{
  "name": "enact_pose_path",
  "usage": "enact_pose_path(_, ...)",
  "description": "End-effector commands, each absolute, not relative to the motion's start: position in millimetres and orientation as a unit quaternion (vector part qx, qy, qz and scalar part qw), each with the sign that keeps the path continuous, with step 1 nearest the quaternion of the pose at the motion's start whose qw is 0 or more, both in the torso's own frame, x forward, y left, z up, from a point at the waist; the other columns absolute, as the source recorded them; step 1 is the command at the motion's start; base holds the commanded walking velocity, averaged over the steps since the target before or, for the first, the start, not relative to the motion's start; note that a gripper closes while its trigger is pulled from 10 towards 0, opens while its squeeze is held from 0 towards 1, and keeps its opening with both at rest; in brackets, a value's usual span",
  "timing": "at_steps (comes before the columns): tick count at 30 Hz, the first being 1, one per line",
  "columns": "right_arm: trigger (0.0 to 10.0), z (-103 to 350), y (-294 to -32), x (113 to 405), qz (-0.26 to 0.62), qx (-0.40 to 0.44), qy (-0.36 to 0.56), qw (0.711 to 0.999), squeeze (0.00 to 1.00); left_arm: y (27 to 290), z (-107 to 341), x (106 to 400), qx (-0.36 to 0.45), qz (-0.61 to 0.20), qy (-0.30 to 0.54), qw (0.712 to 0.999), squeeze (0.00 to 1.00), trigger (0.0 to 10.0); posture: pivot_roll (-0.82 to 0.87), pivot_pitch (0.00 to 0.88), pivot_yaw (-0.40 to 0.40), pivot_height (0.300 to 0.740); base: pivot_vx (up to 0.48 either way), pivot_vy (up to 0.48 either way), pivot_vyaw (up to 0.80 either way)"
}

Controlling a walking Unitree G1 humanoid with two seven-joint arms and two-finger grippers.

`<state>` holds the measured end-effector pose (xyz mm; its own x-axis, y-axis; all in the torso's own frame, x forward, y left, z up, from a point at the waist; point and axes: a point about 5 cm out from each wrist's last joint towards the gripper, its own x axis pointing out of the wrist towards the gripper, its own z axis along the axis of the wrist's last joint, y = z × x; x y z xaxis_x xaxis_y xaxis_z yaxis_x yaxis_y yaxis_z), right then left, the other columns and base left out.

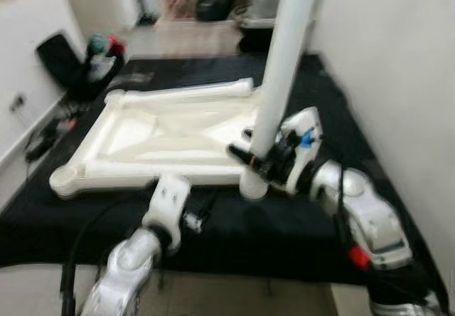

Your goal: Building children table

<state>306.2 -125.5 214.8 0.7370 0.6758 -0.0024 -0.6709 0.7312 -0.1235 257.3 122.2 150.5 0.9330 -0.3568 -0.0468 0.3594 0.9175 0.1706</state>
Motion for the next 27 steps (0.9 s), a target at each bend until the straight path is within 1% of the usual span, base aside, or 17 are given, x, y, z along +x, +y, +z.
enact_pose_path(1, 10.0, 214, -122, 307, 0.363, -0.055, -0.019, 0.930, 0.00, 128, 145, 256, 0.090, -0.174, 0.020, 0.981, 0.00, 10.0, -0.09, 0.062, -0.007, 0.740, 0.000, 0.000, 0.80)
enact_pose_path(7, 10.0, 213, -127, 310, 0.336, -0.080, -0.015, 0.938, 0.00, 132, 144, 258, 0.088, -0.166, 0.023, 0.982, 0.00, 10.0, -0.09, 0.065, -0.001, 0.740, 0.000, 0.000, 0.80)
enact_pose_path(16, 10.0, 208, -135, 316, 0.285, -0.072, 0.002, 0.956, 0.00, 129, 145, 262, 0.081, -0.168, 0.022, 0.982, 0.00, 10.0, -0.09, 0.067, 0.003, 0.740, 0.000, 0.000, 0.80)
enact_pose_path(21, 10.0, 208, -136, 317, 0.278, -0.071, 0.002, 0.958, 0.00, 129, 145, 262, 0.076, -0.169, 0.021, 0.983, 0.00, 10.0, -0.09, 0.066, 0.004, 0.740, 0.000, 0.000, 0.80)
enact_pose_path(23, 10.0, 208, -135, 317, 0.279, -0.071, -0.001, 0.958, 0.00, 129, 145, 262, 0.072, -0.170, 0.021, 0.983, 0.00, 10.0, -0.09, 0.065, 0.006, 0.740, 0.000, 0.000, 0.43)
enact_pose_path(27, 10.0, 208, -137, 319, 0.263, -0.078, -0.007, 0.962, 0.00, 130, 147, 264, 0.062, -0.167, 0.013, 0.984, 0.00, 10.0, -0.09, 0.061, 0.011, 0.740, 0.000, 0.000, 0.00)
